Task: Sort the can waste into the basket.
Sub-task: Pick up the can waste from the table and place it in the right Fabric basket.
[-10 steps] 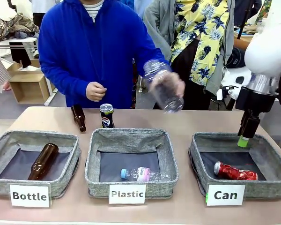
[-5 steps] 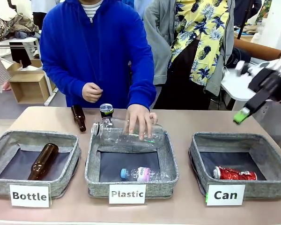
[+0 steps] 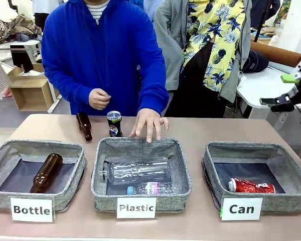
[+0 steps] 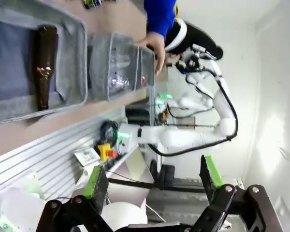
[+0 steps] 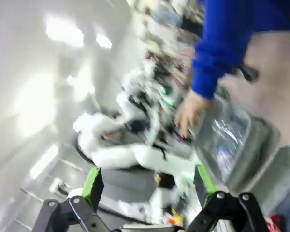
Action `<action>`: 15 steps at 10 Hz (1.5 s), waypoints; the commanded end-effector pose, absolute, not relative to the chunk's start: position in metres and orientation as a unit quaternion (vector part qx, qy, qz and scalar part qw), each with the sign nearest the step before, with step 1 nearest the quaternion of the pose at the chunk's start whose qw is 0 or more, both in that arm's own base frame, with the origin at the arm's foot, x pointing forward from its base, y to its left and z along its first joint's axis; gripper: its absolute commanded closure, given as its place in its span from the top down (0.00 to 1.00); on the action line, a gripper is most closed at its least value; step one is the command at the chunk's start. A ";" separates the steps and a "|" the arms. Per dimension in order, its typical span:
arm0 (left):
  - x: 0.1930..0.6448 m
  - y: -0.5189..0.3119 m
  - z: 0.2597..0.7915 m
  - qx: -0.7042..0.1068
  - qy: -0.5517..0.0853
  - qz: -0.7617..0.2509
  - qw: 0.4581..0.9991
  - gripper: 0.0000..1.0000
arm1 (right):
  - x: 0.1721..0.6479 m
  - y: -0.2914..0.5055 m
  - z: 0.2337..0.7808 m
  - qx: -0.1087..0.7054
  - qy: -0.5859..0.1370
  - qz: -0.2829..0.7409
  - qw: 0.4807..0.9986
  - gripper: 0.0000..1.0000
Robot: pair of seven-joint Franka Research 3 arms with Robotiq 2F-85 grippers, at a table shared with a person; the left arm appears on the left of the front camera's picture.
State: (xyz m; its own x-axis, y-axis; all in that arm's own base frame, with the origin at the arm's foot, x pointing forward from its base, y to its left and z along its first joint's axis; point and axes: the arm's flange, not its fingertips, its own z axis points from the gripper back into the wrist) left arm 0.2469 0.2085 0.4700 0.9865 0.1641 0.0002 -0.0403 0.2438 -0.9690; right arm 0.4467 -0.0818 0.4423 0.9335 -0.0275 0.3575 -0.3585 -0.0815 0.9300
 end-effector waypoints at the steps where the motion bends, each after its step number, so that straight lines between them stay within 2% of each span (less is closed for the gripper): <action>1: 0.261 0.200 0.448 -0.615 -0.003 0.045 0.787 1.00 | 0.444 -0.078 0.455 0.679 -0.104 0.172 0.707 1.00; 2: 0.268 0.198 0.437 -0.546 -0.023 0.105 0.831 1.00 | 0.444 -0.078 0.455 0.679 -0.104 0.172 0.707 1.00; 3: 0.259 0.198 0.455 -0.618 -0.022 0.058 0.784 1.00 | 0.444 -0.078 0.455 0.679 -0.104 0.172 0.707 1.00; 11: 0.260 0.196 0.451 -0.610 -0.018 0.061 0.790 1.00 | 0.444 -0.078 0.455 0.679 -0.104 0.172 0.707 1.00; 13: 0.356 0.163 0.477 -0.497 -0.003 0.000 0.868 1.00 | 0.444 -0.078 0.455 0.679 -0.104 0.172 0.707 1.00; 14: 0.397 0.145 0.488 -0.452 -0.031 -0.011 0.891 1.00 | 0.444 -0.078 0.455 0.679 -0.104 0.172 0.707 1.00; 15: 0.429 0.130 0.489 -0.441 -0.036 -0.022 0.896 1.00 | 0.444 -0.078 0.455 0.679 -0.104 0.172 0.707 1.00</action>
State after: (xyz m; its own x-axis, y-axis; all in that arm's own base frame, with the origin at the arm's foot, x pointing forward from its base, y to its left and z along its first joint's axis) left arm 0.3998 0.1214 0.4920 0.9970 -0.0103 0.0764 0.0687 0.5691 -0.8194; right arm 0.4434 -0.0769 0.4538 0.9229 0.1027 0.3712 -0.3736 0.0050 0.9276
